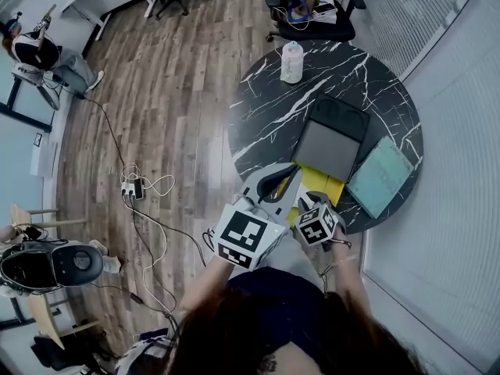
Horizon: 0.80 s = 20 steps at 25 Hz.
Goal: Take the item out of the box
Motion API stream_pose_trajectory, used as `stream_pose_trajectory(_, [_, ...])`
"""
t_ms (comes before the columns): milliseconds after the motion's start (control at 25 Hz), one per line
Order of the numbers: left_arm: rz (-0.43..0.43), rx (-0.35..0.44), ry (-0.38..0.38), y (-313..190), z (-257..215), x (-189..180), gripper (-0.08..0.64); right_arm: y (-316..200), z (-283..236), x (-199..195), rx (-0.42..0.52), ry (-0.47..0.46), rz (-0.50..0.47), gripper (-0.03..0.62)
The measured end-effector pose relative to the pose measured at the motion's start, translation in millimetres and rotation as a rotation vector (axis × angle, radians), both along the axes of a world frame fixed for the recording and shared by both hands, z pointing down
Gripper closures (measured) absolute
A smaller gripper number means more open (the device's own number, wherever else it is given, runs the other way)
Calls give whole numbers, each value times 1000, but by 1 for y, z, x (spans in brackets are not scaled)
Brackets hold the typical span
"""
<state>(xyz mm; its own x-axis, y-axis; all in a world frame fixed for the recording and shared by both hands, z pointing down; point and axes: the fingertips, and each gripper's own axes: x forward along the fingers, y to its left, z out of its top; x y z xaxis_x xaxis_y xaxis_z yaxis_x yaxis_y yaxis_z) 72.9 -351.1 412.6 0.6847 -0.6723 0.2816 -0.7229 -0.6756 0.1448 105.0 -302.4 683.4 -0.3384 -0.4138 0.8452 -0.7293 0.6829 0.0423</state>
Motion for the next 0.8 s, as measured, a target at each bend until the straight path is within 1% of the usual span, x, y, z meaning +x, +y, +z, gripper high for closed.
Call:
stream_pose_trajectory(400, [-23, -20, -12, 1, 9, -1, 531, 2, 28, 3, -46, 41, -14, 508])
stream_pose_trajectory(480, [-29, -27, -13, 2, 10, -2, 531, 2, 29, 2, -58, 36, -5, 513])
stream_pose_trajectory(680, [-33, -31, -21, 7, 12, -5, 531, 2, 33, 3, -84, 39, 36, 554])
stream_pose_trajectory(800, [-27, -26, -25, 10, 12, -5, 531, 0, 34, 5, -103, 39, 56, 558])
